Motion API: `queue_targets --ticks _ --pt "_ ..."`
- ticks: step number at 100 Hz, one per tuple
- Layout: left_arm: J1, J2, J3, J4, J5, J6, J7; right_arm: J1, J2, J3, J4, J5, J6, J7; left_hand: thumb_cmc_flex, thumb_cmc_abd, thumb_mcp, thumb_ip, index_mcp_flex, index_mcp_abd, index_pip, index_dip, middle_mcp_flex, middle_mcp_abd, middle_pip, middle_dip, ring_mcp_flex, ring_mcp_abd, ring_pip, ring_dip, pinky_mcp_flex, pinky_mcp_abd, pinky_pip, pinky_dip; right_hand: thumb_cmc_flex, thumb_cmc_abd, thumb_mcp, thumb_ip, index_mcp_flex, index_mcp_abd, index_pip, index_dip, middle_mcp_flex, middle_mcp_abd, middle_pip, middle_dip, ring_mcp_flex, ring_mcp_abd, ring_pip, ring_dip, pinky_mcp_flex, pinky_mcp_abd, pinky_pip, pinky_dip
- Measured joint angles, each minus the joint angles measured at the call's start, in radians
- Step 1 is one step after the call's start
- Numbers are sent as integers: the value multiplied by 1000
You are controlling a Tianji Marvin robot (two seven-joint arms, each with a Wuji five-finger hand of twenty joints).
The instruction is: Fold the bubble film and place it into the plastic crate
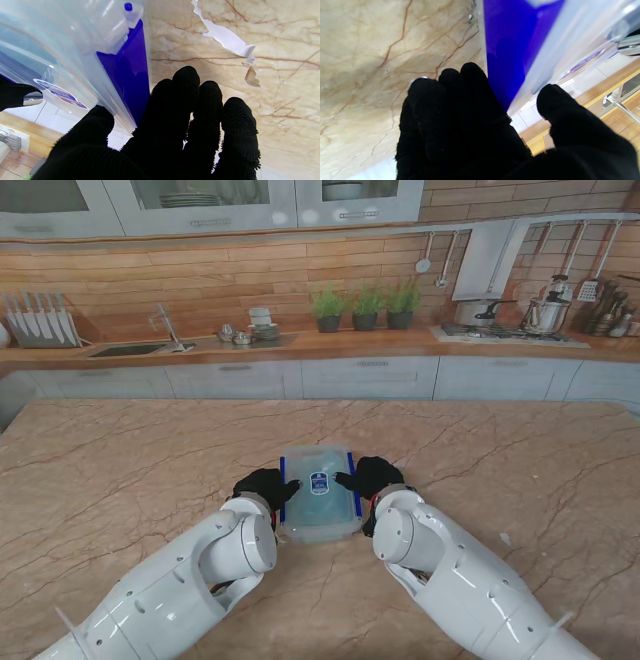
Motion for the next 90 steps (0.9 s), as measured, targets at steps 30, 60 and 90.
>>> queue_targets --ticks 30,60,90 --pt "76 -11 -69 -33 11 -17 32 -39 -8 42 -45 -29 60 14 24 -25 -221 5 -79 -93 -233 -118 -204 10 -271 -159 -98 68 -176 -100 -73 5 -45 -27 -20 0 -73 2 -149 -128 -108 -27 -96 -1 -46 -14 -100 -8 -81 -18 -74 -8 -98 -36" --pt "126 -22 -128 -44 -2 -39 85 -76 -9 95 -76 -32 94 15 10 -63 -268 12 -162 -146 -324 -135 -347 36 -369 -211 -139 72 -237 -147 -120 10 -63 -39 -31 0 -126 3 -254 -189 -181 -34 -166 1 -105 -53 -154 -10 -194 -63 -114 -6 -185 -54" --pt "209 -16 -227 -91 43 -173 117 -117 1 134 -118 -78 91 11 -120 -112 -269 12 -327 -201 -455 -160 -650 21 -534 -287 -409 52 -536 -281 -288 0 -211 -150 -82 2 -132 4 -343 -214 -208 -38 -337 14 -221 -108 -290 -16 -369 -126 -172 7 -280 -75"
